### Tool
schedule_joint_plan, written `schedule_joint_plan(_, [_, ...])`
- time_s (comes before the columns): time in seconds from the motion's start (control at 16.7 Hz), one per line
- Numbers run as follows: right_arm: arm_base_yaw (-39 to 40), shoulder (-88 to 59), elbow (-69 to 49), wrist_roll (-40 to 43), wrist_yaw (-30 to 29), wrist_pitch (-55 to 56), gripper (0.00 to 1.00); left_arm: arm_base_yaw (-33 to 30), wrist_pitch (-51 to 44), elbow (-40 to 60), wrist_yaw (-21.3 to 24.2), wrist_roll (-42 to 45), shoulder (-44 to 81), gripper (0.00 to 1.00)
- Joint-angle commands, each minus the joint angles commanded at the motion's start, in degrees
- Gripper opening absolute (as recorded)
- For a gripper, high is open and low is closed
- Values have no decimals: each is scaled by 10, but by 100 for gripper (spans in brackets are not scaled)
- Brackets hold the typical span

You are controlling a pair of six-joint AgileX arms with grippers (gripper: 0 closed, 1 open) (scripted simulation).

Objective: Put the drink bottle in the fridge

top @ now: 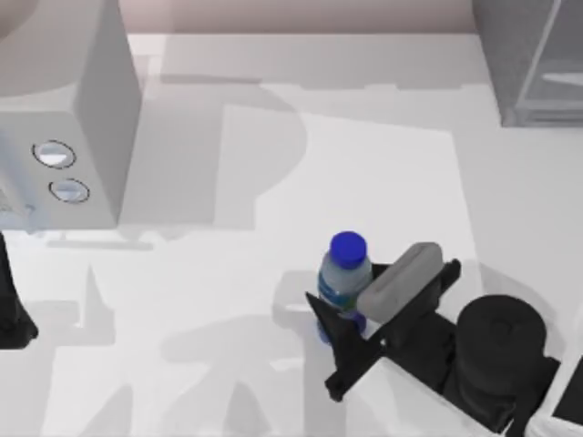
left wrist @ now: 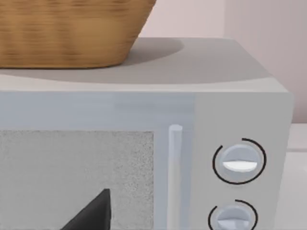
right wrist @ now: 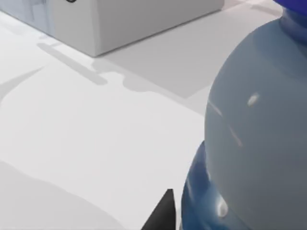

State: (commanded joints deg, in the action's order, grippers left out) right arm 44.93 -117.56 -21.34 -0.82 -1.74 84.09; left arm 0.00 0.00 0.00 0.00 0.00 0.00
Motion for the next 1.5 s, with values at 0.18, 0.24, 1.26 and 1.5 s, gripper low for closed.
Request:
schedule_joint_plan(0.18, [-18,22,11,4,20,-17,1,0,0,0,0,0,0,100])
schedule_joint_plan(0.24, [-32,42,20,8,35,-30,1,0,0,0,0,0,0,100])
schedule_joint_plan(1.26, [-218,309,122,44,210,-187,1,0,0,0,0,0,0,100])
schedule_joint_plan(1.5, [-245,418,132,40,188,-269,1,0,0,0,0,0,0,100])
